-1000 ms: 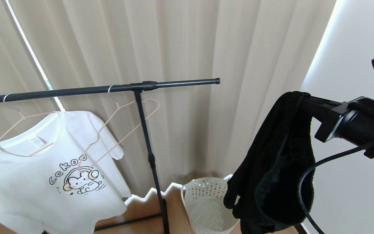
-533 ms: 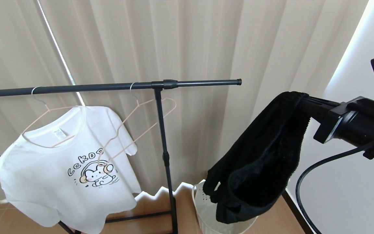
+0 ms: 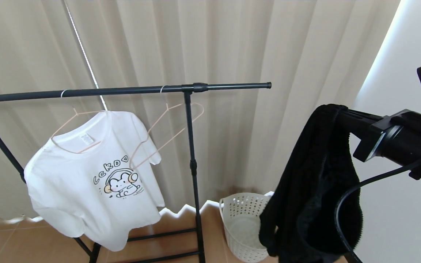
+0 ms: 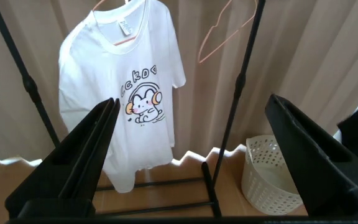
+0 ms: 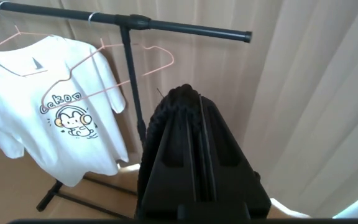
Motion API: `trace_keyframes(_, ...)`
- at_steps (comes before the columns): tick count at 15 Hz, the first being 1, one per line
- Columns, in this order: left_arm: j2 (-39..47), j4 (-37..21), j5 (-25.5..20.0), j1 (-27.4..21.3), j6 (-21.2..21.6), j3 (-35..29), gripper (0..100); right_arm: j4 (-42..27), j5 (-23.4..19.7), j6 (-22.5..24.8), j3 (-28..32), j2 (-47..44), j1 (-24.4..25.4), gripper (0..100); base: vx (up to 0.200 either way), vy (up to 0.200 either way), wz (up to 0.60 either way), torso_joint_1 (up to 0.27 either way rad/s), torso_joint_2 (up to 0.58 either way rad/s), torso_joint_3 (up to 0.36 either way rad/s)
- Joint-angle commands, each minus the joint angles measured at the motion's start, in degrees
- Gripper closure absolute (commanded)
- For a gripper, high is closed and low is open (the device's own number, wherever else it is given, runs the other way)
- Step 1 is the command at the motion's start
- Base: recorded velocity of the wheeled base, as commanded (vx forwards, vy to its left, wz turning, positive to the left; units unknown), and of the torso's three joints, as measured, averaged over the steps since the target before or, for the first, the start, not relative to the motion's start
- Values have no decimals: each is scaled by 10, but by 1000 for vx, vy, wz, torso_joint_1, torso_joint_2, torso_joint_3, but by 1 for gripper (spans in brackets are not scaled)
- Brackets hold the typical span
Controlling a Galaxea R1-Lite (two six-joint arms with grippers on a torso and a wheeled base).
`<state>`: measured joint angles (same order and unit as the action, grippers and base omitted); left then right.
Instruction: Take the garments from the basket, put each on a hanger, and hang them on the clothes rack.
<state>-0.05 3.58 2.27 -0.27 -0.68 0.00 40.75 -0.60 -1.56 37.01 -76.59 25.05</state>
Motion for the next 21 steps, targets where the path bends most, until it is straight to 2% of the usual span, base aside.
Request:
trace_keyframes(1, 0, -1, 0, 0, 0, 0, 0, 1, 0, 0, 0, -1, 0, 100, 0, 200, 0, 12, -2, 7)
trace_keyframes(6, 0, -1, 0, 0, 0, 0, 0, 1, 0, 0, 0, -1, 0, 100, 0, 200, 0, 7, 1, 0)
trace_keyframes(8, 0, 0, 0, 0, 0, 0, 0, 1, 0, 0, 0, -2, 0, 100, -200, 200, 0, -2, 5, 2)
trace_keyframes(12, 0, 0, 0, 0, 0, 0, 0, 1, 0, 0, 0, -1, 0, 100, -200, 0, 0, 6, 6, 2)
trace_keyframes(18, 0, 0, 1, 0, 1, 0, 0, 1, 1, 8, -1, -2, 0, 100, 0, 0, 0, 0, 0, 0)
trace_keyframes(21, 0, -1, 1, 0, 2, 0, 0, 1, 2, 9, -1, -2, -3, 100, 0, 0, 600, 6, -2, 4)
